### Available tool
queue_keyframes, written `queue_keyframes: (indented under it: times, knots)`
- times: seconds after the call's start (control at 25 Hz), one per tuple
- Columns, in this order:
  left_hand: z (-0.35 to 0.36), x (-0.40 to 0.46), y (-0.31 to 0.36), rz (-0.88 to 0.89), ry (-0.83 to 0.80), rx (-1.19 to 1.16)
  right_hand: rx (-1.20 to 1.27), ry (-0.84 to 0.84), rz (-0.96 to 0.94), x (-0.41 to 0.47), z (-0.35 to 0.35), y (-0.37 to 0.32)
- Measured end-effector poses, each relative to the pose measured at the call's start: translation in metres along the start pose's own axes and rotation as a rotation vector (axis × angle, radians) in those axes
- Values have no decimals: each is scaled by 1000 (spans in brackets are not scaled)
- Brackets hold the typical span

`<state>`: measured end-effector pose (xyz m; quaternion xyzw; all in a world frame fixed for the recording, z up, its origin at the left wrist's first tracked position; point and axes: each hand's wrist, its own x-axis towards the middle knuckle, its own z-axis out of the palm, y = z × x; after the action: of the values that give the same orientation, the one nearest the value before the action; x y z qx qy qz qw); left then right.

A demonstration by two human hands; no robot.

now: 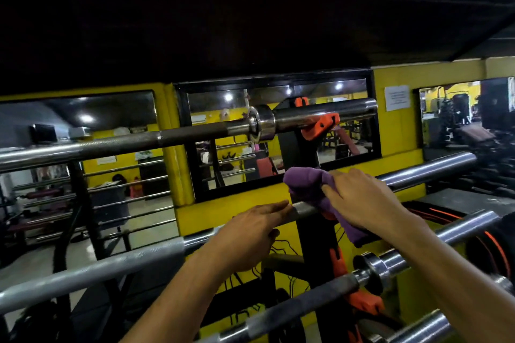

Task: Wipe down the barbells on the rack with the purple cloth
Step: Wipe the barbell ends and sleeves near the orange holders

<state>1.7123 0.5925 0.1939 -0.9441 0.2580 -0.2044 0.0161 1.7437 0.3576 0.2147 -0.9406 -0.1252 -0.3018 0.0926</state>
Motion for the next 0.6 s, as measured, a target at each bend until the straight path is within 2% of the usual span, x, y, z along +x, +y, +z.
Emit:
queue_keyframes:
  times: [0.16, 0.32, 0.44, 0.52, 0.6]
  knots:
    - [-12, -1, -4, 99, -73, -57, -4, 81, 41, -13, 12, -1]
    - [-36, -34, -40, 208, -27, -64, 86, 85, 74, -10, 3, -2]
    - [-51, -81, -88, 201, 11, -39, 131, 253, 121, -21, -18, -18]
    - [-56, -109, -117, 183, 22, -57, 248, 379, 161, -28, -27, -40]
    - [-58, -129, -132, 172, 35, -96, 373, 431, 146, -31, -27, -67]
